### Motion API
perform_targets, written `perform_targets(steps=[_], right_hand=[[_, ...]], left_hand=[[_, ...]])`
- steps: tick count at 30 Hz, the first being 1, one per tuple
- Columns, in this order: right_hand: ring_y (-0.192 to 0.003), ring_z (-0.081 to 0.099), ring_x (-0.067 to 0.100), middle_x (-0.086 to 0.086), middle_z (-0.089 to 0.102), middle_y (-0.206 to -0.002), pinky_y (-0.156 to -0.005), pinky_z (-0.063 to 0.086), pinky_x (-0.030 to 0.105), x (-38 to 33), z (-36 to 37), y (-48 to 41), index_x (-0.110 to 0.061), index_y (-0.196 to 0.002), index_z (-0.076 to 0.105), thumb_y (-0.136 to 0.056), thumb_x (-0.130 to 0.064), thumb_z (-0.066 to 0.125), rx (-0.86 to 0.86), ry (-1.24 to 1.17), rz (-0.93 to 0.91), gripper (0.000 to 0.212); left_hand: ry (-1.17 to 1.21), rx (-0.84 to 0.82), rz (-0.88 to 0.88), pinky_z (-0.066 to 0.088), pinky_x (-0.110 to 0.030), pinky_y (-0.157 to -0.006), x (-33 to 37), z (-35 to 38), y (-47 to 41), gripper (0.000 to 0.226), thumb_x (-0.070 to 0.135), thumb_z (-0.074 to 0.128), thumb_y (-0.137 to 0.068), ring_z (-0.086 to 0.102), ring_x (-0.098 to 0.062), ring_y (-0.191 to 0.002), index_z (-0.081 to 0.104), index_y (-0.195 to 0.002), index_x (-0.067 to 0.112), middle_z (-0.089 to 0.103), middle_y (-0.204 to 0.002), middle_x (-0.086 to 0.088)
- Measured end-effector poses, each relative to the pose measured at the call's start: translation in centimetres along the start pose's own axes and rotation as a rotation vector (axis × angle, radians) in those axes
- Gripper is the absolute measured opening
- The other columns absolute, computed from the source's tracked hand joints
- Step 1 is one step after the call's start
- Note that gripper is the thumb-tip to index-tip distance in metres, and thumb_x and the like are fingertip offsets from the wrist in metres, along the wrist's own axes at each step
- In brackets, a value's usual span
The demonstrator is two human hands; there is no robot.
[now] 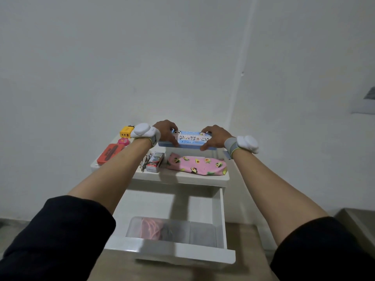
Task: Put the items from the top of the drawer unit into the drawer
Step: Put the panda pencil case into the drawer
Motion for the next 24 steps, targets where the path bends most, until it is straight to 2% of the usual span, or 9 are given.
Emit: perform_targets(steps=[10,15,20,24], right_hand=[[-0.126,0.049,0.026,0.009,0.044,-0.138,-0.1,0.044,0.035,-3.9,-0.3,8.1,-0.021,-0.138,0.046,-0.072,-0.029,0.082,0.04,0.0,0.009,0.075],[-0.125,0.049,0.024,0.006,0.045,-0.137,-0.097,0.044,0.033,-6.0,2.1,13.6,-0.025,-0.136,0.049,-0.07,-0.029,0.081,0.037,-0.019,0.015,0.073],[-0.125,0.049,0.026,0.008,0.045,-0.137,-0.1,0.041,0.033,-7.3,5.1,18.2,-0.022,-0.136,0.049,-0.07,-0.028,0.083,0.01,-0.038,0.023,0.075],[-0.122,0.051,0.025,0.008,0.048,-0.135,-0.095,0.043,0.03,-7.8,7.5,21.0,-0.02,-0.135,0.051,-0.069,-0.026,0.083,-0.008,-0.059,0.021,0.074]], left_hand=[[-0.007,0.036,0.043,0.042,-0.029,-0.097,-0.2,-1.8,8.6,0.066,0.033,0.081,-0.071,0.052,-0.026,-0.122,0.056,-0.13,0.016,0.054,-0.136,-0.006],[0.01,0.058,0.044,0.041,-0.026,-0.093,-1.3,-0.5,15.1,0.065,0.032,0.082,-0.07,0.053,-0.024,-0.12,0.058,-0.129,0.016,0.055,-0.132,-0.005],[0.027,0.018,0.034,0.044,-0.03,-0.096,-2.5,1.6,20.0,0.067,0.03,0.083,-0.068,0.055,-0.026,-0.117,0.059,-0.128,0.013,0.058,-0.129,-0.008],[0.039,-0.026,0.039,0.043,-0.028,-0.095,-3.4,3.6,22.6,0.067,0.031,0.083,-0.068,0.053,-0.027,-0.119,0.058,-0.128,0.013,0.056,-0.132,-0.009]])
Point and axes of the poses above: each hand's wrist, its own y-axis away from the middle knuckle, its own z-axis out of the palm, x = y × z, the point moved 4 cm from there along -y, towards the middle knuckle
